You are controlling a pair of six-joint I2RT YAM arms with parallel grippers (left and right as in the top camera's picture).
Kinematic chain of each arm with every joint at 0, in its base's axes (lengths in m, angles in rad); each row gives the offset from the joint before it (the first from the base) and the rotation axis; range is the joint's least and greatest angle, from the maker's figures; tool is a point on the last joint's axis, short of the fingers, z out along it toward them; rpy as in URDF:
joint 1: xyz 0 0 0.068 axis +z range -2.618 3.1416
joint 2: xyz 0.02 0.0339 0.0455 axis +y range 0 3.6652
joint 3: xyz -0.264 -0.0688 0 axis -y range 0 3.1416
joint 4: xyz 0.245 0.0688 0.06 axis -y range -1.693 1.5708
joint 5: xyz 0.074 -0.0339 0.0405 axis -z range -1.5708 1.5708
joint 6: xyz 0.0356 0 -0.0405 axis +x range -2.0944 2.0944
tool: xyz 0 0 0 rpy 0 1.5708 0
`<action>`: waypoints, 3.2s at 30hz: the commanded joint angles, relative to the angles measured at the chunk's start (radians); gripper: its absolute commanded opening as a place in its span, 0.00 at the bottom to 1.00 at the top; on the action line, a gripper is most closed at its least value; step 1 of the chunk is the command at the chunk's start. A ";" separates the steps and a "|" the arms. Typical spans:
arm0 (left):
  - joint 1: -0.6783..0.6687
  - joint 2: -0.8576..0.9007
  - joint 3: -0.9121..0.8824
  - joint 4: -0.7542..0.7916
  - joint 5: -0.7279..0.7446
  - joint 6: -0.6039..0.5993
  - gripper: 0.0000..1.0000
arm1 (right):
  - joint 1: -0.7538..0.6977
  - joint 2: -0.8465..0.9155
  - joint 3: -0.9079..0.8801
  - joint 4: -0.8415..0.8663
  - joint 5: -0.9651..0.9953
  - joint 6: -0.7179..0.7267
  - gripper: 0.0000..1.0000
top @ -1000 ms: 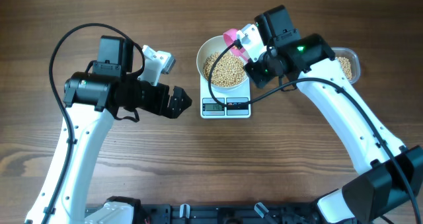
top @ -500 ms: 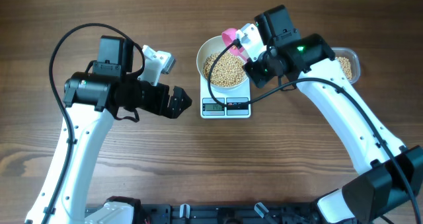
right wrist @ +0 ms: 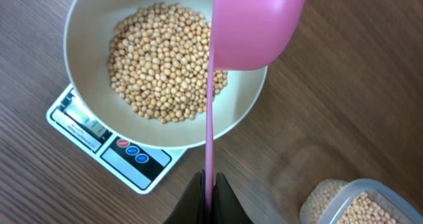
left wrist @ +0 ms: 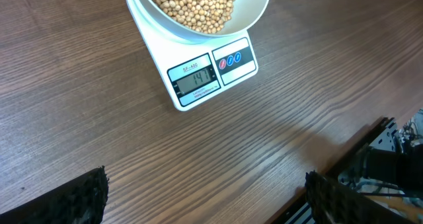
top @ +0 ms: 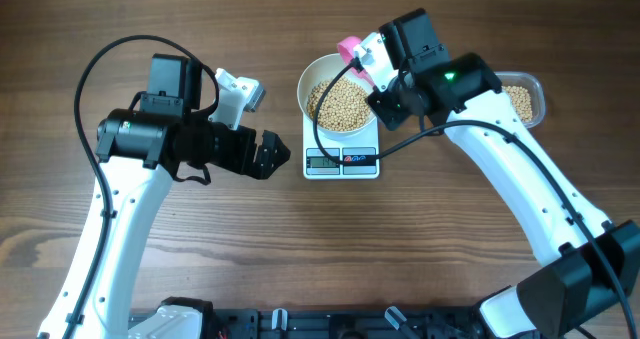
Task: Scoop item into bowl and weigh 150g on scale
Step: 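Tip the pink scoop with the right gripper to pour soybeans into bowl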
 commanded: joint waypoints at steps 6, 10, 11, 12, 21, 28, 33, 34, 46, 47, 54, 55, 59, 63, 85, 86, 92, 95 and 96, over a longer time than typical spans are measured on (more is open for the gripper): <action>-0.005 -0.017 0.005 0.000 0.019 0.020 1.00 | 0.005 -0.012 0.018 0.031 -0.012 0.110 0.04; -0.005 -0.017 0.005 0.000 0.019 0.020 1.00 | -0.006 -0.023 0.019 0.040 -0.087 0.126 0.04; -0.005 -0.017 0.005 0.000 0.019 0.020 1.00 | -0.011 -0.025 0.019 0.041 -0.105 0.124 0.04; -0.005 -0.017 0.005 0.000 0.019 0.020 1.00 | -0.013 -0.025 0.019 0.039 -0.110 0.115 0.04; -0.005 -0.017 0.005 0.000 0.019 0.020 0.99 | -0.010 -0.025 0.019 -0.002 -0.053 0.021 0.04; -0.005 -0.017 0.005 0.000 0.019 0.020 1.00 | -0.010 -0.025 0.019 0.000 -0.054 0.024 0.04; -0.005 -0.017 0.005 0.000 0.019 0.020 1.00 | -0.010 -0.025 0.019 0.000 -0.054 0.024 0.04; -0.005 -0.017 0.005 0.000 0.019 0.020 1.00 | -0.011 -0.025 0.019 0.000 -0.054 0.023 0.04; -0.005 -0.017 0.005 0.000 0.019 0.020 1.00 | -0.010 -0.025 0.019 -0.009 -0.048 -0.063 0.04; -0.005 -0.017 0.005 0.000 0.019 0.020 1.00 | -0.010 -0.025 0.019 -0.010 -0.036 -0.071 0.04; -0.005 -0.017 0.005 0.000 0.019 0.020 1.00 | -0.010 -0.025 0.019 -0.009 0.018 -0.084 0.04; -0.005 -0.017 0.005 0.000 0.019 0.020 1.00 | -0.010 -0.025 0.019 -0.009 0.019 -0.084 0.04; -0.005 -0.017 0.005 0.000 0.019 0.020 1.00 | -0.010 -0.025 0.019 -0.010 0.018 -0.082 0.04; -0.005 -0.017 0.005 0.000 0.019 0.020 1.00 | -0.010 -0.025 0.019 -0.010 0.019 -0.084 0.04; -0.005 -0.017 0.005 0.000 0.019 0.020 1.00 | 0.008 -0.025 0.019 0.014 0.063 -0.109 0.04; -0.005 -0.017 0.005 0.000 0.019 0.020 1.00 | 0.008 -0.025 0.019 0.014 0.075 -0.110 0.04; -0.005 -0.017 0.005 0.000 0.019 0.020 1.00 | 0.011 -0.025 0.019 0.015 0.127 -0.135 0.04; -0.005 -0.017 0.005 0.000 0.019 0.020 1.00 | 0.021 -0.025 0.019 0.014 0.111 -0.134 0.04; -0.005 -0.017 0.005 0.000 0.019 0.020 1.00 | 0.028 -0.025 0.019 0.013 0.112 -0.134 0.04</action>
